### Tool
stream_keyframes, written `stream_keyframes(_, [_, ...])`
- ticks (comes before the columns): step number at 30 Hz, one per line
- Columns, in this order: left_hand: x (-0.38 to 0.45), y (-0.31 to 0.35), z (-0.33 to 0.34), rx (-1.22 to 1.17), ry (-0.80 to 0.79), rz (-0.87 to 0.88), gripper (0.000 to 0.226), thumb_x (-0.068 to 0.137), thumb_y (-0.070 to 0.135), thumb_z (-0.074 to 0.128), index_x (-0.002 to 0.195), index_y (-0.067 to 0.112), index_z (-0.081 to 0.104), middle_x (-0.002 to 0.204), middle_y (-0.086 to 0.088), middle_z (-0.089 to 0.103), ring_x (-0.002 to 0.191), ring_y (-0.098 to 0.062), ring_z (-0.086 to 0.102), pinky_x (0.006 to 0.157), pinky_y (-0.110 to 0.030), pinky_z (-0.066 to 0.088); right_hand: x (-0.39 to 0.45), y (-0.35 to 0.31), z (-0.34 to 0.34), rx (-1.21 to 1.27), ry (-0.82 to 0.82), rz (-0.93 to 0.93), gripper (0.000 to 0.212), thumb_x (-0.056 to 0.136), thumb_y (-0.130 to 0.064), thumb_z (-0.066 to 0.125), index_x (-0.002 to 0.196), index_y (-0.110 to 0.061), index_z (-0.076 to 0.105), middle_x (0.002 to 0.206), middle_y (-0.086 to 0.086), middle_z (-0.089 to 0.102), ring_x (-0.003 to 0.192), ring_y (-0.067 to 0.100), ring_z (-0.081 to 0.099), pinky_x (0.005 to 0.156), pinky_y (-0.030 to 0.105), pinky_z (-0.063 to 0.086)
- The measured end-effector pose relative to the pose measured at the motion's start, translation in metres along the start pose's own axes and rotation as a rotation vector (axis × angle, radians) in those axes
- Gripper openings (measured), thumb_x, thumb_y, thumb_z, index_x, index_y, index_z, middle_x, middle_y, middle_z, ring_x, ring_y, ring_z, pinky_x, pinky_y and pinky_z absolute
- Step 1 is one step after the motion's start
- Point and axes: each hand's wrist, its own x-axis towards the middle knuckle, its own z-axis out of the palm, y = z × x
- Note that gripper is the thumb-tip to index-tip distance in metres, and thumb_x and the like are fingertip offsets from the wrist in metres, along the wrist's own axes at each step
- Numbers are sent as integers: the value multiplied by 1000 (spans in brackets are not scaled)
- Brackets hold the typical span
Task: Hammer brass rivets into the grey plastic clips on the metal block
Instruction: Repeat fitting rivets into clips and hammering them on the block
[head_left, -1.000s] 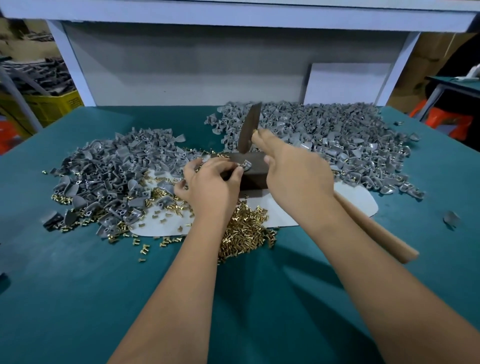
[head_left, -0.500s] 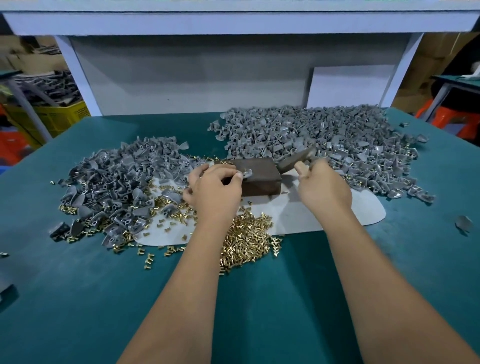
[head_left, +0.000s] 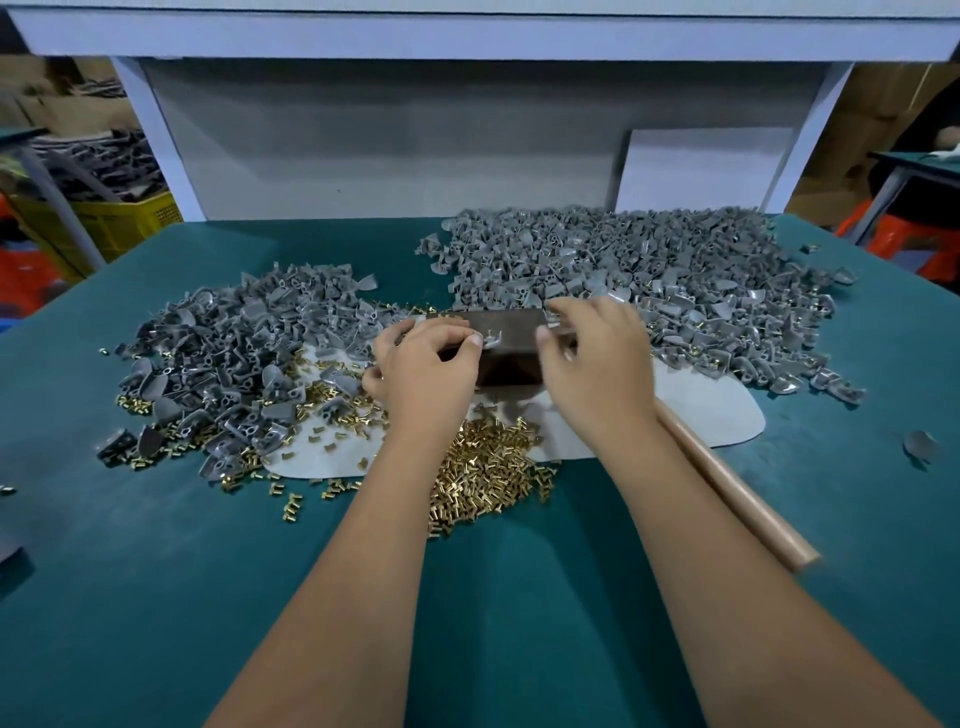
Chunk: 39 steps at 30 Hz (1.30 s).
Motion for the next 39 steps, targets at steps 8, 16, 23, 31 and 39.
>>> stream_keyframes(8, [-3,3,-6,-69,77,144,16,92,25,64,83,37,68,97,28,61,126,-10,32,111,-45,19,7,-31,6,557,-255,128,15,86,-17,67,91,-30,68,87,-17,66,84,0,60,84,32,54])
stream_keyframes(16, [2,0,-2,-121,53,57,19,96,24,58,87,37,69,90,36,51,123,-10,33,112,-51,24,29,-9,8,184,-36,358,84,91,-30,60,153,-25,3,141,-1,44,128,22,44,105,42,41])
stream_keyframes(23, [3,3,-10,-308,33,-34,33,96,6,46,114,24,67,112,9,66,107,-11,60,90,-35,55,-3,-42,22,59,101,-112,54,86,-19,57,138,-17,42,129,4,49,119,21,42,101,34,32])
stream_keyframes(31, [10,-20,-65,567,44,-239,34,79,10,59,108,24,71,118,-10,63,120,-37,45,100,-46,38,-31,-70,31,-2,-426,-386,24,90,-22,48,106,-15,64,101,4,59,99,25,53,74,38,49])
stream_keyframes(39, [10,-24,-63,481,53,-173,35,82,0,58,109,18,72,107,-8,71,98,-33,63,80,-38,53,-27,-68,34,92,-564,-328,14,84,-19,59,92,-15,69,93,5,56,96,24,51,78,39,48])
